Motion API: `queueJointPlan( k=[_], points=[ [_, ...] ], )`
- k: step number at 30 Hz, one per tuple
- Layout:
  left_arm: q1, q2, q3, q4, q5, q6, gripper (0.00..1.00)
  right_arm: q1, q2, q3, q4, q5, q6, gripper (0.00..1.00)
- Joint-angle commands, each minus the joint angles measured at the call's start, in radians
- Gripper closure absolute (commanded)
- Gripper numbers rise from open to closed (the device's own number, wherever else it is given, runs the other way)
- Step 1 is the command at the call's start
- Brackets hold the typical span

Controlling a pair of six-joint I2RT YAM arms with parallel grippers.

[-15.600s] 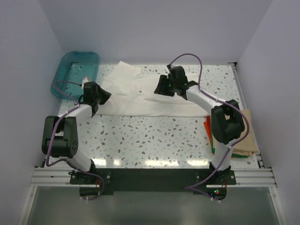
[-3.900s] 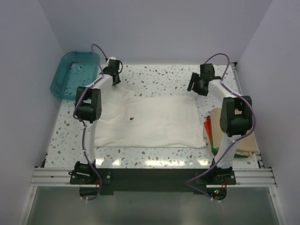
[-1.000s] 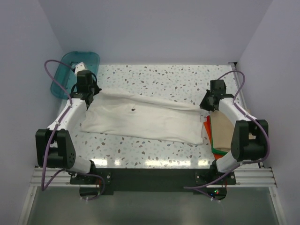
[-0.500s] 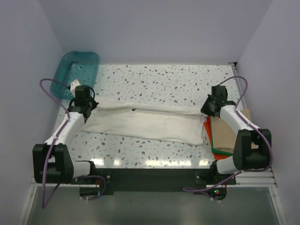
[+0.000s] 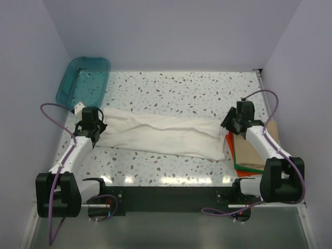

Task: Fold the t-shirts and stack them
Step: Fold the tshirt

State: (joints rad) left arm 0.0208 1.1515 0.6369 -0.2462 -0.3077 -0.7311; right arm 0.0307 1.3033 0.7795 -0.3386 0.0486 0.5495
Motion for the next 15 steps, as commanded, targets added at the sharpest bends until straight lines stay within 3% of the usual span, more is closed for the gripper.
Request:
queueJointPlan(
  k=[1, 10, 15],
  points=[
    [0.013, -0.048, -0.016, 0.041, -0.013, -0.030, 0.86, -0.002, -0.041, 0.021, 0.039, -0.030, -0.006, 0.53],
    [0.013, -0.053, -0.052, 0.074, 0.031, -0.050, 0.87, 0.149, 0.001, 0.035, -0.010, 0.065, 0.039, 0.53],
    [0.013, -0.061, -0.082, 0.113, 0.078, -0.050, 0.69, 0.160, -0.015, -0.043, 0.009, 0.049, 0.139, 0.51]
  ],
)
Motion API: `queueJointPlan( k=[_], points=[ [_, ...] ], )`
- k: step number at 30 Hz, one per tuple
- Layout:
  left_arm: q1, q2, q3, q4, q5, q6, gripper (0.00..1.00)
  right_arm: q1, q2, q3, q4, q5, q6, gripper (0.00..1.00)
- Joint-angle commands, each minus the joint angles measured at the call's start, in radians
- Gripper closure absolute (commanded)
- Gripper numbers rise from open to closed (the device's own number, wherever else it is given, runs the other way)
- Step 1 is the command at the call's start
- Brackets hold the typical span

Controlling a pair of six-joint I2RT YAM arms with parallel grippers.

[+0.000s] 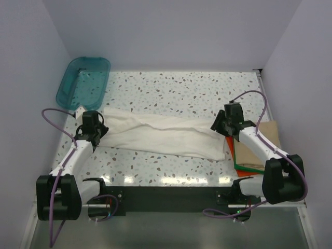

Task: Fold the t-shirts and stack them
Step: Fold the tshirt

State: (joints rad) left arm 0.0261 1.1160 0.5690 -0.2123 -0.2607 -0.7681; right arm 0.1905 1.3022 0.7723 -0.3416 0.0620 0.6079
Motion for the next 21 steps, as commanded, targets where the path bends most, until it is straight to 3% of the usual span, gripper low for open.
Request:
queueJointPlan(
  k=[1, 3, 8, 21],
  points=[
    [0.008, -0.019, -0.014, 0.085, 0.037, -0.013, 0.66, 0.000, -0.032, -0.048, 0.018, 0.041, 0.093, 0.50],
    [0.008, -0.015, -0.017, 0.090, 0.046, -0.011, 0.58, 0.000, -0.050, -0.088, 0.039, 0.027, 0.137, 0.49],
    [0.008, 0.001, -0.034, 0.117, 0.066, -0.019, 0.50, 0.000, -0.055, -0.160, 0.116, -0.033, 0.227, 0.48],
    [0.006, 0.068, -0.037, 0.154, 0.091, -0.045, 0.49, -0.002, 0.003, -0.163, 0.133, 0.001, 0.273, 0.45]
  ],
)
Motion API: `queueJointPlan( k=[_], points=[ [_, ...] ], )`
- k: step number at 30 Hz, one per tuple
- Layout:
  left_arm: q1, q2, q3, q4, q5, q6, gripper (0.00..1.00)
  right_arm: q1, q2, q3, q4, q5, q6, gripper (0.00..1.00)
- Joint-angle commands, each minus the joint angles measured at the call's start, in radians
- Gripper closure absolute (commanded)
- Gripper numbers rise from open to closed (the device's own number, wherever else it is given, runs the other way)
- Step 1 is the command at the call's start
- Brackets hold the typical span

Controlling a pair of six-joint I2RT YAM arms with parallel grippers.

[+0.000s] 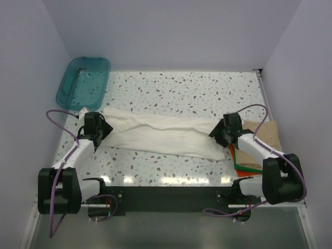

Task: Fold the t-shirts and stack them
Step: Fold the tshirt

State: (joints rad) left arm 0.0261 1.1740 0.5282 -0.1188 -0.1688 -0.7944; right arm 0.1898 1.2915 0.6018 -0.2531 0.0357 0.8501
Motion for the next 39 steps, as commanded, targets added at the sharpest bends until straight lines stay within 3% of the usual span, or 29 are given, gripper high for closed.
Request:
queueJointPlan(
  k=[1, 20, 23, 27, 29, 33, 34, 39],
  points=[
    [0.006, 0.010, 0.003, 0.061, -0.003, -0.019, 0.49, -0.001, 0.014, 0.006, 0.046, 0.029, 0.033, 0.46],
    [0.005, 0.030, -0.023, 0.074, -0.029, -0.023, 0.51, -0.020, 0.017, 0.004, 0.071, 0.076, 0.075, 0.51],
    [0.006, 0.038, -0.025, 0.082, -0.031, -0.023, 0.51, -0.020, 0.025, 0.007, 0.083, 0.067, 0.078, 0.59],
    [0.005, 0.059, -0.027, 0.091, -0.023, -0.025, 0.53, -0.020, 0.038, 0.012, 0.090, 0.058, 0.078, 0.80],
    [0.006, 0.064, -0.030, 0.099, -0.023, -0.025, 0.55, -0.020, 0.037, 0.015, 0.089, 0.056, 0.075, 0.84],
    [0.006, 0.067, -0.020, 0.103, -0.017, -0.025, 0.64, -0.021, 0.032, 0.023, 0.075, 0.061, 0.066, 0.98],
    [0.006, 0.069, -0.017, 0.103, -0.018, -0.026, 0.71, -0.020, 0.028, 0.026, 0.069, 0.066, 0.063, 0.99],
    [0.006, 0.075, 0.026, 0.087, -0.020, -0.014, 0.96, -0.020, 0.003, 0.041, 0.031, 0.093, 0.034, 1.00]
  ],
)
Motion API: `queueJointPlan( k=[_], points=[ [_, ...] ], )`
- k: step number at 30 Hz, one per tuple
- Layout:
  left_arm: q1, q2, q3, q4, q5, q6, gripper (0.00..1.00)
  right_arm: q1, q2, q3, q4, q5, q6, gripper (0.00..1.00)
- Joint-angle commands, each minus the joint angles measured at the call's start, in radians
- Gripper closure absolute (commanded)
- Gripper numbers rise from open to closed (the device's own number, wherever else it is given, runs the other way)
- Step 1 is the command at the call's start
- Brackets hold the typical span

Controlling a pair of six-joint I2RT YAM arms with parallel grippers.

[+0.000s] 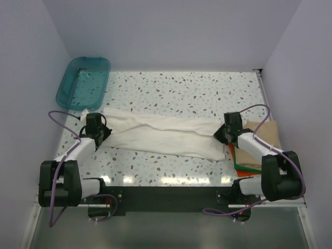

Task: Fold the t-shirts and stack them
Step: Fold the tshirt

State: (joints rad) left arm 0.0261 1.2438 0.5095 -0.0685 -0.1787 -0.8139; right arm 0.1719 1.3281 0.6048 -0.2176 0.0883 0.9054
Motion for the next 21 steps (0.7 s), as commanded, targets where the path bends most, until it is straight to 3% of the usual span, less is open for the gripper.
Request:
queueJointPlan(
  k=[1, 19, 21],
  points=[
    [0.006, 0.005, 0.056, 0.032, -0.011, 0.007, 0.99, -0.003, -0.046, 0.042, -0.012, 0.051, -0.031, 1.00],
    [0.006, -0.167, 0.060, -0.057, -0.059, 0.024, 1.00, -0.006, -0.119, 0.059, -0.083, 0.100, -0.074, 1.00],
    [0.006, -0.179, 0.058, -0.056, -0.056, 0.022, 1.00, -0.006, -0.119, 0.059, -0.086, 0.091, -0.077, 0.88]
  ],
)
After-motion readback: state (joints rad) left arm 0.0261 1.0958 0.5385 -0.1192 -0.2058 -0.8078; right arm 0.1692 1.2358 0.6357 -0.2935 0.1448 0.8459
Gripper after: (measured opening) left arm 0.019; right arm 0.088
